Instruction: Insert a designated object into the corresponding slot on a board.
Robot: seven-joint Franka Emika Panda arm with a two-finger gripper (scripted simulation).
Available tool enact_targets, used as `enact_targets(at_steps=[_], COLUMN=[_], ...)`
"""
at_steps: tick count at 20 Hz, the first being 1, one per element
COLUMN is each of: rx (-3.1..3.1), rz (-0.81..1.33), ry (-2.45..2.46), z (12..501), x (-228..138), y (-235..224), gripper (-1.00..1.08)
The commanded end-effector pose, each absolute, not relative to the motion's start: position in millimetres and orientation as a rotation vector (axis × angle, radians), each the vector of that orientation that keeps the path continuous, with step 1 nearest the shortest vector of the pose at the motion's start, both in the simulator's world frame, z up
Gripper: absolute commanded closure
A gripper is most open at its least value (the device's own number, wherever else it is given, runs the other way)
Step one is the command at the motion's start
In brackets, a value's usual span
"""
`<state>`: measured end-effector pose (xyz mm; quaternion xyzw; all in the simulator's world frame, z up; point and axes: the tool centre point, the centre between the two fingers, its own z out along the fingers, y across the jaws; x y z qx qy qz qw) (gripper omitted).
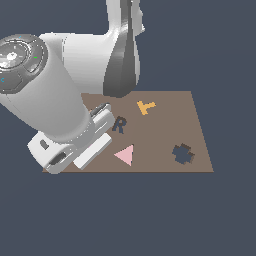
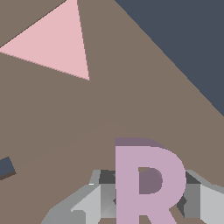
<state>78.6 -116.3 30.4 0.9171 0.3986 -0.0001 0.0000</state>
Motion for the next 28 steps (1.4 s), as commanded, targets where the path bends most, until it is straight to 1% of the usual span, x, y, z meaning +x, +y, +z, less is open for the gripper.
enact_targets(at_steps=[1,15,28], rx=[2.851,2.466,1.780], rz=[0.000,0.001,0.002], ry=[1.320,1.946,2.587], z=[31,33,36], x=[80,80,57], y=[-113,-79,-42], gripper=[1.08,1.08,1.08])
